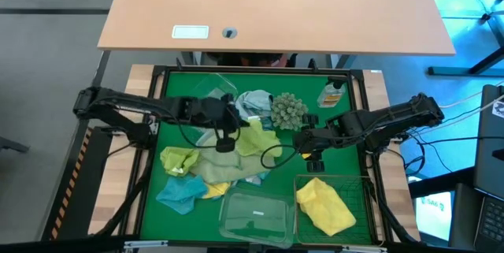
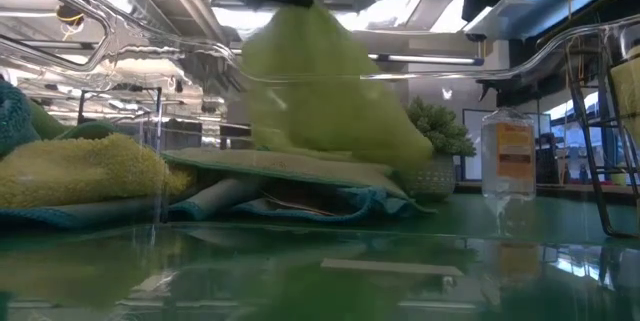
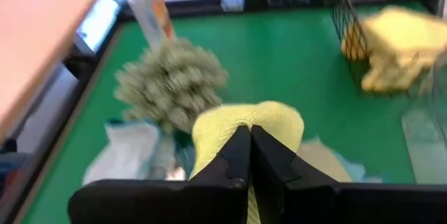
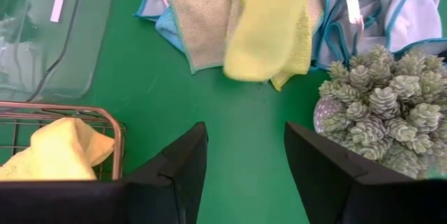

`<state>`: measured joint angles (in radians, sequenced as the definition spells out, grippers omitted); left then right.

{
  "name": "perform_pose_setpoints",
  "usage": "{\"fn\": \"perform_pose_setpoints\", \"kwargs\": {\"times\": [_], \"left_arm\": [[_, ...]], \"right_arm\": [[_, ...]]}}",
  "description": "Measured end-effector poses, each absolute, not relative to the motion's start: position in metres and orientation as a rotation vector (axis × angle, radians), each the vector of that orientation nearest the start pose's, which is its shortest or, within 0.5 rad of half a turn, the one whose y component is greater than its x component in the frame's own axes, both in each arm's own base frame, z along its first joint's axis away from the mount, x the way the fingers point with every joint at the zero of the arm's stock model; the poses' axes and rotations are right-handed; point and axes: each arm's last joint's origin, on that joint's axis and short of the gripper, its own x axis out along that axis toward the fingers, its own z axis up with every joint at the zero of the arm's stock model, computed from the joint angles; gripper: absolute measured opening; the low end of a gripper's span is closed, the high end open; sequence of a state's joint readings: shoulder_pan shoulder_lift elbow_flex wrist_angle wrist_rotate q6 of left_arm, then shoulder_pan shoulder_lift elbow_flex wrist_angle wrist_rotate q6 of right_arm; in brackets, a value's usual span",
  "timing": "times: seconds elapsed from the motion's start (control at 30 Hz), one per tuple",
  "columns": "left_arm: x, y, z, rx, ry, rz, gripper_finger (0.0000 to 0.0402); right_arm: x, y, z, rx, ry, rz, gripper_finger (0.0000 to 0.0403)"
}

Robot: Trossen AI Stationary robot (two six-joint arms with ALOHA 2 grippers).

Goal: Sort microfiber towel by color & place in baskets
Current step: Put the green microfiber cloth into the top transparent bin

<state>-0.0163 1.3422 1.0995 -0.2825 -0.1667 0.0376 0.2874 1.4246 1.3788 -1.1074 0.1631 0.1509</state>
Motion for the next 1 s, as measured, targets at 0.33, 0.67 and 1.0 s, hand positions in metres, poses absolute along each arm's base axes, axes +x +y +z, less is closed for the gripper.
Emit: {"fn": "perform_pose_setpoints", "kwargs": {"times": [0.33, 0.67, 1.0], "left_arm": [[0.245, 0.028, 0.366, 0.059, 0.316, 0.301, 0.0000], [0.186, 0.047, 0.405, 0.047, 0.118, 0.548, 0.0000], [0.144, 0.054, 0.424, 0.035, -0.004, 0.675, 0.0000]], "right_arm": [[0.259, 0.072, 0.326, -0.121, 1.119, 0.026, 0.0189], [0.259, 0.072, 0.326, -0.121, 1.119, 0.026, 0.0189], [0.259, 0.072, 0.326, -0.121, 1.117, 0.026, 0.0189]]}}
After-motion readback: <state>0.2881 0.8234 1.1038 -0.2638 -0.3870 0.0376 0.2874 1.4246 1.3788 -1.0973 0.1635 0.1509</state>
